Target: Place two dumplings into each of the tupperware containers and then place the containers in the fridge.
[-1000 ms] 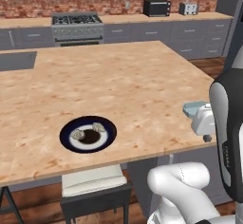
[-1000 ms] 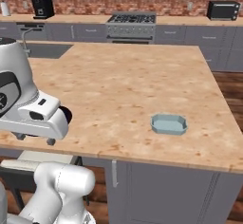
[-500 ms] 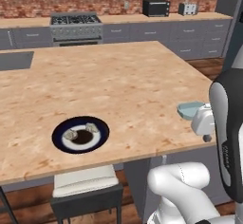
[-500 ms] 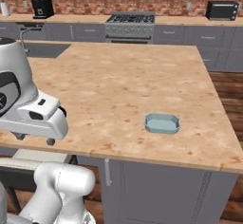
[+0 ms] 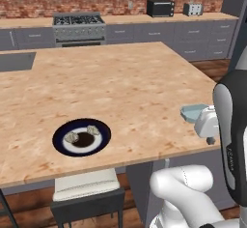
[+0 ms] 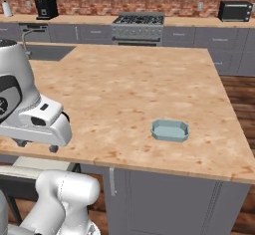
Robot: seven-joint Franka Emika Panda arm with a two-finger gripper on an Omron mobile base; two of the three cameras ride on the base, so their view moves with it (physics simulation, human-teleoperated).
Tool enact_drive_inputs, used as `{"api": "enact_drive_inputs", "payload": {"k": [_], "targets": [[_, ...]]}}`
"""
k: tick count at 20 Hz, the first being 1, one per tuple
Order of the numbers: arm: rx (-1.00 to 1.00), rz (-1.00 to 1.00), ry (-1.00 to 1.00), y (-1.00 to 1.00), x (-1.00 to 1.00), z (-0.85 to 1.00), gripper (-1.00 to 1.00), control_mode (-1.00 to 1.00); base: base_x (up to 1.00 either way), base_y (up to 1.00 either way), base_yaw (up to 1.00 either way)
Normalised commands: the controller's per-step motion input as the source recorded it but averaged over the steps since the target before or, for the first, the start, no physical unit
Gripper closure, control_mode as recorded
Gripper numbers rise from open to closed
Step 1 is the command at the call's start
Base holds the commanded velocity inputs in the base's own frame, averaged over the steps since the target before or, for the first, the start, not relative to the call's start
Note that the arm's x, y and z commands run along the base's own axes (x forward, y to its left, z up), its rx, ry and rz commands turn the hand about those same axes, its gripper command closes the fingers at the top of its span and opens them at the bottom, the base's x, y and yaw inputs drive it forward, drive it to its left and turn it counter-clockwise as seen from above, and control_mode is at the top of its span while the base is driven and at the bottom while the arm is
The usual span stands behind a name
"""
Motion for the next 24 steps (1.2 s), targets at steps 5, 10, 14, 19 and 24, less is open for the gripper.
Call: {"api": "enact_drive_inputs", "payload": {"k": [5, 10, 14, 19, 24], "targets": [[0.00, 0.00, 0.00, 0.00, 0.00, 0.00, -1.00, 1.00, 0.03, -0.01, 0.00], [0.00, 0.00, -0.01, 0.04, 0.01, 0.00, -1.00, -1.00, 0.00, 0.00, 0.00], [0.00, 0.00, -0.01, 0.78, 0.90, 0.00, -1.00, -1.00, 0.00, 0.00, 0.00], [0.01, 0.11, 0.00, 0.72, 0.94, -0.04, -1.00, -1.00, 0.00, 0.00, 0.00], [0.03, 0.15, 0.00, 0.41, 0.50, -0.23, -1.00, -1.00, 0.00, 0.00, 0.00]]}}
